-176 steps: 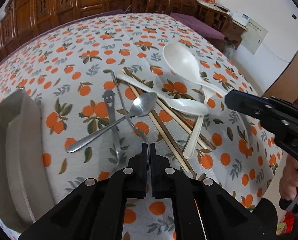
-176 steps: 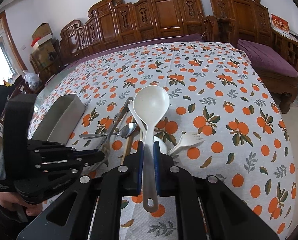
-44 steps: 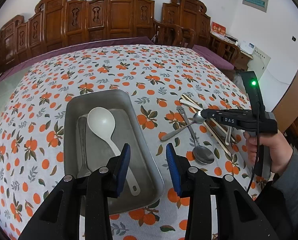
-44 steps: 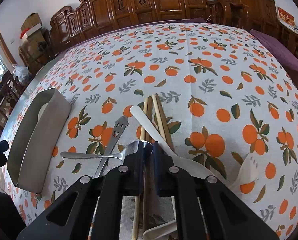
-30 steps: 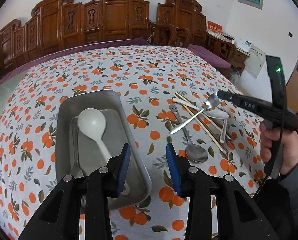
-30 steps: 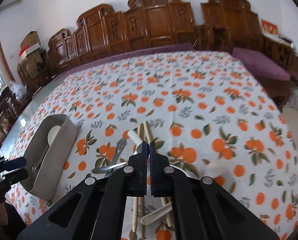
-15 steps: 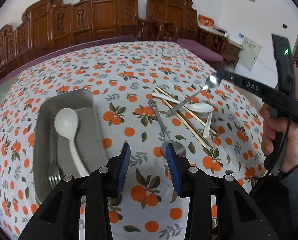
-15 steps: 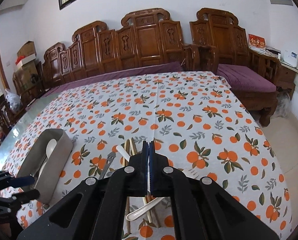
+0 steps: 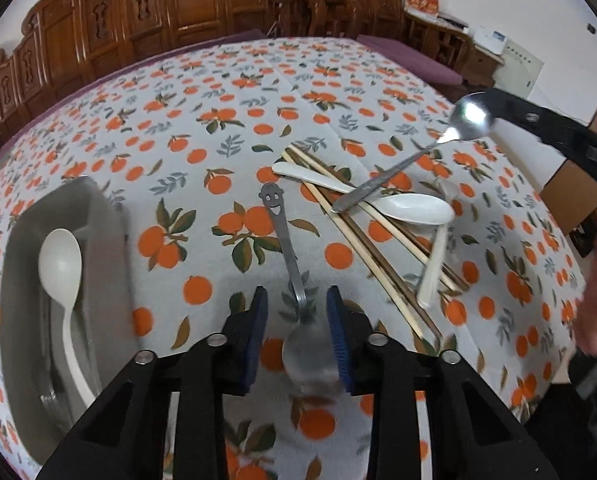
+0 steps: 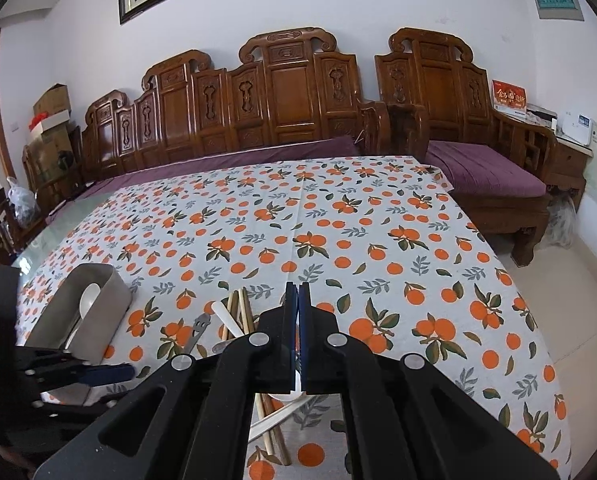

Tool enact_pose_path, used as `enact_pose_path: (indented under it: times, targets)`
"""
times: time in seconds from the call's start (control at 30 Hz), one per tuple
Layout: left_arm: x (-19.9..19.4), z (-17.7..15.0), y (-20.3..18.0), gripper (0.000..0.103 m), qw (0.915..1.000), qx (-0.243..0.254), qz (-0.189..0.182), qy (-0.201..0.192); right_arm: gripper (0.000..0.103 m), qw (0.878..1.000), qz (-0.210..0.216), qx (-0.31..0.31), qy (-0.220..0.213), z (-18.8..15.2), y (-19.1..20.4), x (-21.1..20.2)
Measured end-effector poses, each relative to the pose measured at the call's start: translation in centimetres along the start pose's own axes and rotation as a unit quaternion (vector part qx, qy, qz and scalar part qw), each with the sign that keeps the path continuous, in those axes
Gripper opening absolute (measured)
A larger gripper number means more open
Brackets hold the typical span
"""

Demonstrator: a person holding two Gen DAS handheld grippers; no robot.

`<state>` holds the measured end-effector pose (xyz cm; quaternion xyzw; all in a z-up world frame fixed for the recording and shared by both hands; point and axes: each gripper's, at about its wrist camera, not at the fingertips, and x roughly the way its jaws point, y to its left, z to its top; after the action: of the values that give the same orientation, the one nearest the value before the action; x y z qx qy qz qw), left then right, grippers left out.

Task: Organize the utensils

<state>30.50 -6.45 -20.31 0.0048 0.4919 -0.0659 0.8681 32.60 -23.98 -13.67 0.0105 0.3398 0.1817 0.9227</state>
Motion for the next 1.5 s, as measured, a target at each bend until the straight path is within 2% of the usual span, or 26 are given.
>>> enact_pose_path:
  times: [0.17,0.3,0.37,0.57,1.3,1.5]
  targets:
    - [2.4,0.8,0.1,0.021,0.9996,-0.012,0.004,0.026,0.002,1.0,0.002,0.007,0.005,0.0,-0.5,0.3]
    - [3.0,1.2,-0.4,0.019,0.9995,-0.002,0.018,0.024,0.002,1.0,0.005,0.012,0.005,0.0,-0.6,0.4]
    - [3.1,1.3,-0.5,0.008,0.9994,0.002,0.024,0.025,0.002,1.0,0.006,0.011,0.006,0.0,-0.7,0.4]
    - [2.7,1.1,0.2,0.005,0.9993,0.008,0.025,0.028,0.002,1.0,0.008,0.007,0.007,0.1,-0.1,0.6]
    - [-6.7,0.3,4.0,0.005,0.9987,0.001,0.024,-0.046,0.002,0.999,0.028,-0.018,-0.008,0.9,4.1,0.7]
    - [-8.3,-0.4,6.5,0.005,0.9977,-0.015,0.033,-0.057,0.002,0.999,0.031,-0.023,-0.007,0.9,4.6,0.8]
